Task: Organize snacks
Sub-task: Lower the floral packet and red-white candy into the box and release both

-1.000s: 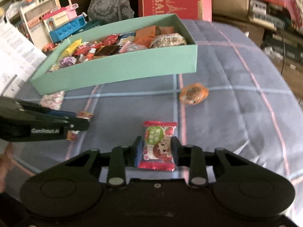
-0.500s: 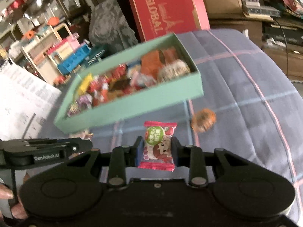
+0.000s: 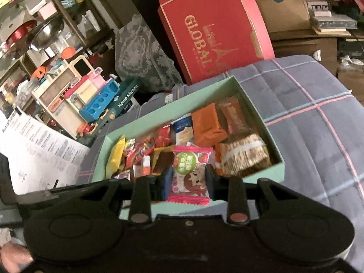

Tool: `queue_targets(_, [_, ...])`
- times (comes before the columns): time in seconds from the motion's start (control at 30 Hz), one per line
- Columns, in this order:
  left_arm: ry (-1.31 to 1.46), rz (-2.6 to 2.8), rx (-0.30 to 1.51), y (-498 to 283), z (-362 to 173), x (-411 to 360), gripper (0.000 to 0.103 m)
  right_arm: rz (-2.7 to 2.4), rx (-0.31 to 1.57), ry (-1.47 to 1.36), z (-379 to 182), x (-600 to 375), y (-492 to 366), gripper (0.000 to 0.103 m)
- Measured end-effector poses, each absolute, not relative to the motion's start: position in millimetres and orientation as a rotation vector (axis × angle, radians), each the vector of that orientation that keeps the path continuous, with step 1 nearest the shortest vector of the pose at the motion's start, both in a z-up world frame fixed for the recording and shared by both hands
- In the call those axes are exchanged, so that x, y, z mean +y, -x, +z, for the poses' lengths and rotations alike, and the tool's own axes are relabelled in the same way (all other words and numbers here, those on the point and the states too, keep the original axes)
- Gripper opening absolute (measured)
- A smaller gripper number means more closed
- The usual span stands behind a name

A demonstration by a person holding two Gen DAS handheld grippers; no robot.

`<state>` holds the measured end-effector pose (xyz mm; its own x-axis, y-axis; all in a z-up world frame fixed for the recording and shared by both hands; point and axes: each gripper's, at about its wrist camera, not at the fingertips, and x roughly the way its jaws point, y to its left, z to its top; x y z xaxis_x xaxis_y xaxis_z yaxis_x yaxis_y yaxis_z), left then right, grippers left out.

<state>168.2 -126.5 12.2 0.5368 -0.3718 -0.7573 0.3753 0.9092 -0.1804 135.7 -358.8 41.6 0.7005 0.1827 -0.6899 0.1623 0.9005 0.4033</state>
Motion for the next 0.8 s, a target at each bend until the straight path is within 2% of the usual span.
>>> queue_targets(0.23, [-0.019,-0.452,0.931,-184.3,-2.3,-142.9,0.025,0.022,0.833,-0.461,28.6,-355.9,-161.0,0.032])
queue_targets(0.27, [-0.021,-0.448,0.934,-185.6,-4.3,-143.9,0.029,0.025,0.834,-0.458,28.4,-354.2,-163.4,0.032])
queue_targets(0.3, [-0.023,-0.440,0.933,-186.2,-5.7,-144.3,0.048,0.024,0.829,-0.452,28.7,-353.2,-165.2,0.040])
queue_targets(0.33, [-0.026,-0.431,0.937,-186.6,-7.4,-144.3,0.063,0.019,0.823,-0.449,29.3,-352.4,-164.2,0.061])
queue_targets(0.37, [-0.027,-0.410,0.934,-186.4,-9.0,-143.5,0.089,0.011,0.809,-0.444,31.1,-351.4,-163.7,0.072])
queue_targets(0.4, [-0.032,-0.387,0.919,-184.9,-9.7,-141.9,0.100,0.000,0.791,-0.437,32.8,-350.8,-161.8,0.088])
queue_targets(0.43, [-0.039,-0.371,0.905,-183.3,-9.9,-139.8,0.102,-0.004,0.780,-0.434,34.1,-351.1,-160.4,0.094])
queue_targets(0.6, [-0.024,-0.355,0.939,-180.8,-14.9,-131.4,0.103,-0.018,0.763,-0.413,37.9,-351.0,-153.3,0.103])
queue_targets(0.8, [-0.015,-0.349,0.957,-170.8,-17.1,-123.6,0.103,-0.022,0.769,-0.417,39.5,-351.8,-143.0,0.103])
